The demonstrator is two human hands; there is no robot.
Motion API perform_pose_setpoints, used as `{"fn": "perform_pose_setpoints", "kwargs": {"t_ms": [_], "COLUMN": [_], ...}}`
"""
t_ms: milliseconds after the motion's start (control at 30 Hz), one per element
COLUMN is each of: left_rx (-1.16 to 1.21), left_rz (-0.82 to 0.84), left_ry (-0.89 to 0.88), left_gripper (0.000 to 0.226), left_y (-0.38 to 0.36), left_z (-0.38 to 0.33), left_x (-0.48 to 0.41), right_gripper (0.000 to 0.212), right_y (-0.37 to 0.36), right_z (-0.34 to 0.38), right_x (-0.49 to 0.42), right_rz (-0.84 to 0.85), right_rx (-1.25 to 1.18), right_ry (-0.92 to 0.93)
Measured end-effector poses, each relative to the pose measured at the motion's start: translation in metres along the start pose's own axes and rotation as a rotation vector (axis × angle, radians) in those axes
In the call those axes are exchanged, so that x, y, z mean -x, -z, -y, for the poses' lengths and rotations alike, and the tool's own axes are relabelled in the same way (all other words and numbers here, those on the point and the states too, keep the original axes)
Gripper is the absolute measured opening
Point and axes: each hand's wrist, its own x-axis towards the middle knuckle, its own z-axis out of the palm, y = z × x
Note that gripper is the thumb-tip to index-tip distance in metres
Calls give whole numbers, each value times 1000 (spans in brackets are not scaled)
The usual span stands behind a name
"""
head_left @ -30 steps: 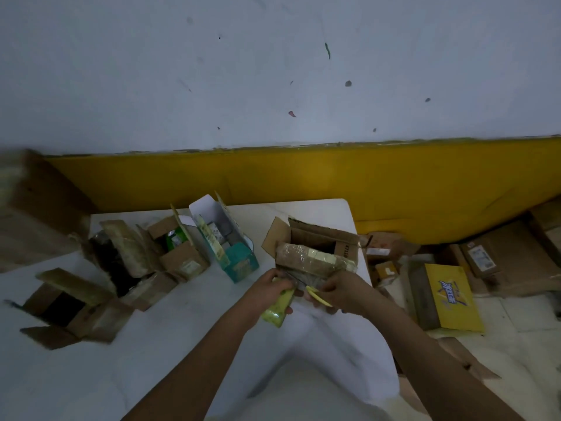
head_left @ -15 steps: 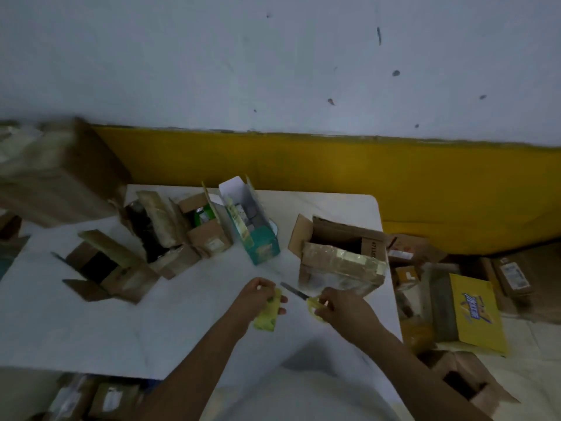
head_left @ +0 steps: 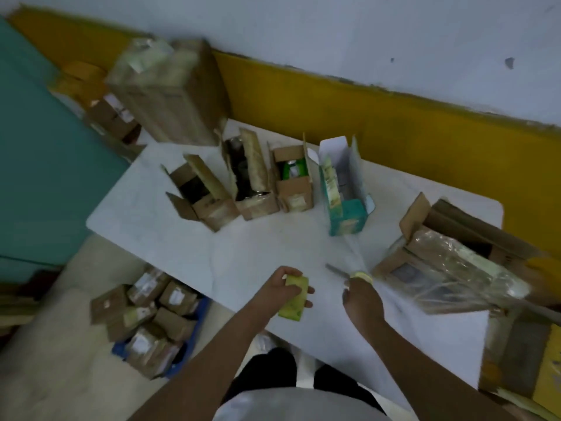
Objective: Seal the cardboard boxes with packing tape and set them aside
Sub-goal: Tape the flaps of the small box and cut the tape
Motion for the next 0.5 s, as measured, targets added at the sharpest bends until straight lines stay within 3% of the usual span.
{"fn": "perform_pose_setpoints", "kwargs": {"t_ms": [67,200,300,500], "left_rx": [-12,-76,-118,-112], "left_rz": [-1,-34,-21,-111], "left_ry": [-8,-49,-50,33], "left_gripper": [25,25,26,34], "left_y": [16,52,84,153], "left_z": [1,-2,-3,18], "left_x": [2,10,16,27], "right_gripper": [16,18,6,15], "right_y": [-5,-18,-42,-110], "right_z": [32,108,143,203], "right_x": [2,16,24,45], "right_rz": [-50,175,108,36], "right_rx": [-143,-205,-162,-67], "right_ry": [161,360,331,283]}}
